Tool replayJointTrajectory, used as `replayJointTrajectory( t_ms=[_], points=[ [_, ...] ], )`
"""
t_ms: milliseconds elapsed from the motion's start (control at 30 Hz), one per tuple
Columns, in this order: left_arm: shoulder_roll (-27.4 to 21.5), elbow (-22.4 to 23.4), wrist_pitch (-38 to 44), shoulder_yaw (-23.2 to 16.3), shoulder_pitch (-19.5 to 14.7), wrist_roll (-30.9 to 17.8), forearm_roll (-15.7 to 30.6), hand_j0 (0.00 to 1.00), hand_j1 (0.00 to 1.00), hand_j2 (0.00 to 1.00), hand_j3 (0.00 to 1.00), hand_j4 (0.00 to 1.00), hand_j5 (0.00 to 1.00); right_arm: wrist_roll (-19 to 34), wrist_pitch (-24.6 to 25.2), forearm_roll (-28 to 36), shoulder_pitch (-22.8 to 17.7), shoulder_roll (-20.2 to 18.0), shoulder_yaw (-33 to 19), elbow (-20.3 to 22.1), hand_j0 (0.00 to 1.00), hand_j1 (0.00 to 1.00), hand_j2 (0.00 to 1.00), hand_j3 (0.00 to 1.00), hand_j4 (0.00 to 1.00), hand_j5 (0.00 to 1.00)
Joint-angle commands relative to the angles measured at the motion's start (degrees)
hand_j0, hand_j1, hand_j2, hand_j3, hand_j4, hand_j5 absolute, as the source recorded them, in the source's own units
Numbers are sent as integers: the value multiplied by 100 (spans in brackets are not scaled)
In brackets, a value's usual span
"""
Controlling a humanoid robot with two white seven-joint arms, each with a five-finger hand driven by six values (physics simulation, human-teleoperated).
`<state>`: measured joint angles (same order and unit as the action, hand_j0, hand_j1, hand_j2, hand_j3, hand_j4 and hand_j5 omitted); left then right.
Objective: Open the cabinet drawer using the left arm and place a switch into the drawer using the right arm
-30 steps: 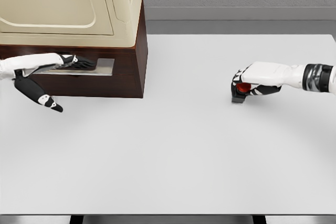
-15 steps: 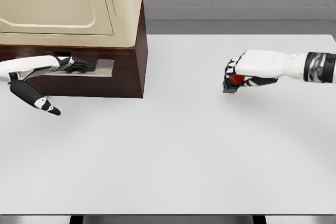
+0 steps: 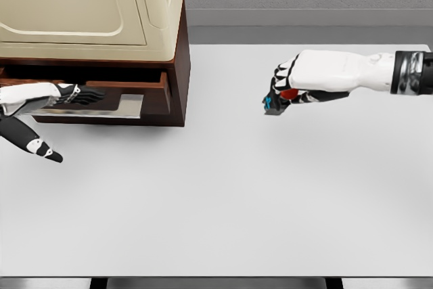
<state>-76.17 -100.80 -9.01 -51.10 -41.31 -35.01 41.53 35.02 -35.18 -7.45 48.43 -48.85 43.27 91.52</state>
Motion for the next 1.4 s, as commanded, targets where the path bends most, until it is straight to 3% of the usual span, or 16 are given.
replayJointTrajectory(
  t_ms=[0, 233, 700, 1167, 1367],
  points=[
    [-39, -18, 4, 12, 0, 1, 101, 100, 100, 100, 100, 100, 100, -2, 18, 77, 9, 16, 6, 41, 42, 42, 42, 42, 42, 42],
    [-241, -18, -4, 12, 123, 1, 355, 100, 100, 100, 100, 100, 100, -2, 18, 86, 237, 245, 94, 41, 42, 42, 42, 42, 42, 42],
    [-425, -27, -4, 3, 334, 1, 364, 100, 100, 100, 100, 100, 100, -2, 18, 95, 554, 789, 235, -29, 42, 42, 42, 42, 42, 42],
    [-742, -27, -4, 12, 782, 1, 355, 100, 100, 100, 100, 100, 100, -2, 18, 95, 914, 1220, 463, -91, 41, 41, 41, 41, 41, 41],
    [-944, -27, -40, 12, 782, 1, 355, 100, 100, 100, 100, 100, 100, -2, 18, 95, 1019, 1334, 516, -117, 41, 41, 41, 41, 41, 41]
  ],
)
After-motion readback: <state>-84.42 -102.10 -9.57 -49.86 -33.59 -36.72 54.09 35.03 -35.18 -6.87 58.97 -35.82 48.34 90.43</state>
